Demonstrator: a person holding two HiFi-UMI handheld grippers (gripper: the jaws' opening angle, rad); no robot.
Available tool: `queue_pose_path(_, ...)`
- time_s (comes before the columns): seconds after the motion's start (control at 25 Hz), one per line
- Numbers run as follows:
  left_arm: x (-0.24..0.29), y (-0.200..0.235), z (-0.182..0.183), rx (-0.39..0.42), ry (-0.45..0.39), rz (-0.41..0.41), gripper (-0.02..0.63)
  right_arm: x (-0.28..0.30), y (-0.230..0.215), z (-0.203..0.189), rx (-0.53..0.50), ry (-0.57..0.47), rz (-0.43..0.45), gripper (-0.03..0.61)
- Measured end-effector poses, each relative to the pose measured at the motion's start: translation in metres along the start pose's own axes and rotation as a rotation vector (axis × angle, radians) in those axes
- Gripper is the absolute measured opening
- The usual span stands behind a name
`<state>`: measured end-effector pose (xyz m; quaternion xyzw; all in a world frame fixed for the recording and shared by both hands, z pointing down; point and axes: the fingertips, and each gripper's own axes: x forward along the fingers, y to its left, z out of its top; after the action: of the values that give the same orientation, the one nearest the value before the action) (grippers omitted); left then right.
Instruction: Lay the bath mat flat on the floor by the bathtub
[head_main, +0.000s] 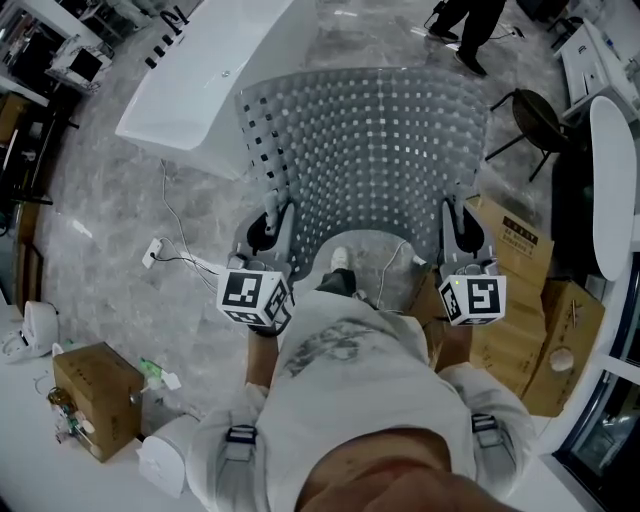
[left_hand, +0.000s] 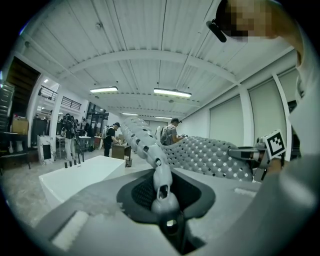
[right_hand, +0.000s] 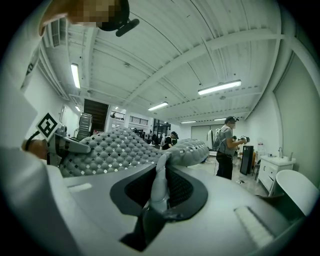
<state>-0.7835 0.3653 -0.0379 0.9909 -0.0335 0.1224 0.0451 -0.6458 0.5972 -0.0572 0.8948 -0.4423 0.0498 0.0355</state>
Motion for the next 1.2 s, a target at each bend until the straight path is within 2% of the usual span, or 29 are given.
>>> queue_pose_path(0.36, 0.072, 0.057, 0.027, -0.003, -0.005, -0.016, 0.060, 0.088, -0.016, 0.019, -0.020, 0.008, -0.010, 0.046)
queue_pose_path(0.64, 0.106, 0.092, 0.026, -0.012, 0.000, -0.041, 0.060, 0.134, -0.015, 0.011, -0.025, 0.019, -0.031, 0.048)
queue_pose_path(0.96, 0.155, 0.107, 0.031, -0.035, 0.017, -0.045, 0.060, 0.179, -0.041, 0.011, -0.039, 0.047, -0.022, 0.049)
queue_pose_path(1.2, 0.207, 0.116, 0.032, -0.050, 0.043, -0.013, 0.060, 0.228, -0.076, 0.002, -0.035, 0.068, 0.014, 0.051)
